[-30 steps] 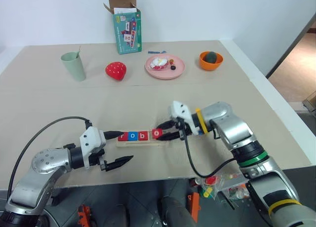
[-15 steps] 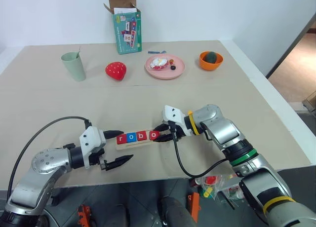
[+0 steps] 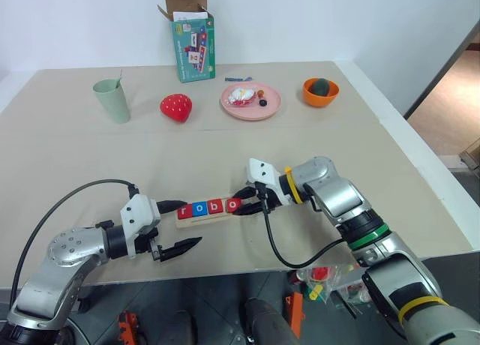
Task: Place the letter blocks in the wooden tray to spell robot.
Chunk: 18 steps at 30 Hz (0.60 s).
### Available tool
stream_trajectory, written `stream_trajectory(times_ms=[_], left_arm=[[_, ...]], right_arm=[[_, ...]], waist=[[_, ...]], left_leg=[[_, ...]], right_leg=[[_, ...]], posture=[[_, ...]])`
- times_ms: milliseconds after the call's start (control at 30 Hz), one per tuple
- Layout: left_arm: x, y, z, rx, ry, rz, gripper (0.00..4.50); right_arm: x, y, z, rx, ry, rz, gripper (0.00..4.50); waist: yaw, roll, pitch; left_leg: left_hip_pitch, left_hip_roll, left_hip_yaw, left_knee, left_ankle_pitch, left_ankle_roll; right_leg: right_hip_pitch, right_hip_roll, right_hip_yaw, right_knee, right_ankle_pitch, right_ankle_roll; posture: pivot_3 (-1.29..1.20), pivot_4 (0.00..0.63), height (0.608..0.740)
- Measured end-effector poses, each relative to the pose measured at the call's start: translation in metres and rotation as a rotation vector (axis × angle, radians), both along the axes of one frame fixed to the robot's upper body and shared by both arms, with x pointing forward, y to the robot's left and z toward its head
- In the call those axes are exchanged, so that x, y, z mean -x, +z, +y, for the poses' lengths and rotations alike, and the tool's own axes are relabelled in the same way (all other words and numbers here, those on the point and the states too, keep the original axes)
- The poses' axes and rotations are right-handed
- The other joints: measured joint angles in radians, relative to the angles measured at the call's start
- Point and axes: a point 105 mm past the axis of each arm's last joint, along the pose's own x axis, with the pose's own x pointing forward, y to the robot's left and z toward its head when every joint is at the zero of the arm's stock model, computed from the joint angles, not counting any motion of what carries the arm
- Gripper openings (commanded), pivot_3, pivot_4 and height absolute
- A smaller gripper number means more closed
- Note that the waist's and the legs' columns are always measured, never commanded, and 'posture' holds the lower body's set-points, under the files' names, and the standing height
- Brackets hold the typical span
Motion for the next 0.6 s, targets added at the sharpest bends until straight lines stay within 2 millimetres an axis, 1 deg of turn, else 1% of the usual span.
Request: stream_trajectory(times_ms=[67,400,600], left_arm=[[0.000,0.001,-0.001,0.001,-0.002,-0.002,4.50],[-0.001,0.002,-0.001,0.000,-0.003,-0.009,4.50],[-0.001,0.002,-0.001,-0.002,0.000,-0.009,4.50]], right_arm=[[-0.002,0.002,0.002,-0.004,0.010,-0.015,1.19],[-0.012,-0.006,-0.001,0.008,0.012,-0.025,1.19],[-0.013,-0.006,-0.002,0.017,0.037,-0.033,1.19]], waist=[[0.001,0.000,0.000],[0.001,0.000,0.000],[0.001,0.000,0.000]], left_leg=[[0.000,0.000,0.000,0.000,0.000,0.000],[0.000,0.000,0.000,0.000,0.000,0.000],[0.000,0.000,0.000,0.000,0.000,0.000]], right_leg=[[0.000,0.000,0.000,0.000,0.000,0.000],[0.000,0.000,0.000,0.000,0.000,0.000],[0.000,0.000,0.000,0.000,0.000,0.000]], posture=[[0.00,0.150,0.740],[0.00,0.150,0.740],[0.00,0.150,0.740]])
